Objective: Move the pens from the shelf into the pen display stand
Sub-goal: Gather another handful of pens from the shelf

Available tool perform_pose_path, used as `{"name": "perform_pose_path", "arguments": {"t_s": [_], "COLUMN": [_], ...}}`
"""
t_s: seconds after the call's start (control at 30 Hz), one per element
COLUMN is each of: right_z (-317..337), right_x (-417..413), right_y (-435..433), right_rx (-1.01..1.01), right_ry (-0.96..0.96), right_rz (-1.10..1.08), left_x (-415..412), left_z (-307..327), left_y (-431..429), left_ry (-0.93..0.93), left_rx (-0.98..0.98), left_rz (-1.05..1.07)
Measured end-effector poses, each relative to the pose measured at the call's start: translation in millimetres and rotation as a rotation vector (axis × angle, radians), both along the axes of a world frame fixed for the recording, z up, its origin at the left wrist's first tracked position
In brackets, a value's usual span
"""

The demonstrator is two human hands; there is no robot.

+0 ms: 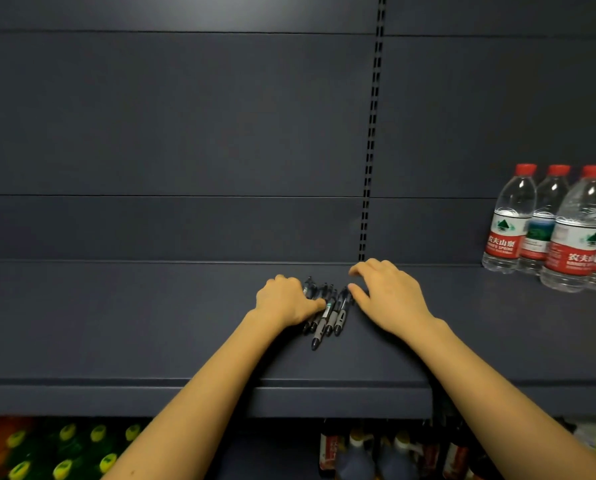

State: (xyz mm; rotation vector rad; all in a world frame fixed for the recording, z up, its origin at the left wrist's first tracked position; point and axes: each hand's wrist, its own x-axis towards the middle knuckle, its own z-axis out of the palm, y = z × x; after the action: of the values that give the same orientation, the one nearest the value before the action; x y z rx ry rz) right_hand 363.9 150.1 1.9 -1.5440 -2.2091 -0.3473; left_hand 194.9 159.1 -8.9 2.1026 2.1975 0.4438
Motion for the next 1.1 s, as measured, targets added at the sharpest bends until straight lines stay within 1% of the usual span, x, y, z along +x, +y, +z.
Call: {"name": "perform_pose_path", "arguments": {"t_s": [0.17,0.37,0.47,0.57,0.7,0.83,0.93,1.0,1.1], "right_z": [0,2,5,7,7,6,7,8,9], "right_x": [-4,-5,-7,-7,-5,-4,-4,-2,0], "right_y": [6,5,4,0,-5,-11,-15,-18,-20], "right_rx": [0.0,0.011,0.027,0.031,0.025,0.009,0.011,0.018,0.026], "right_ry": [0.006,0.015,0.013,0.019,0.026,0.029,0.027,0.026,0.024], "right_rz": [0.024,0.043,0.047,0.048,0.044,0.042,0.038,0.037,0.03], "left_x": [-2,-6,-7,-9,-9,-12,-14,-16,-18], "left_z": [11,19,19,13,4,2,2,7,21], "left_y": [1,3,5,5,0,-8,-12,-13,-17], "left_ry": [-0.085,-0.179,-0.191,-0.16,-0.087,-0.188,-0.188,-0.279,-0.57], "left_rx": [-0.117,-0.202,-0.196,-0.165,-0.068,0.038,0.139,0.263,0.516], "left_rz": [0.054,0.063,0.057,0.048,0.014,-0.012,-0.032,-0.061,-0.128]}}
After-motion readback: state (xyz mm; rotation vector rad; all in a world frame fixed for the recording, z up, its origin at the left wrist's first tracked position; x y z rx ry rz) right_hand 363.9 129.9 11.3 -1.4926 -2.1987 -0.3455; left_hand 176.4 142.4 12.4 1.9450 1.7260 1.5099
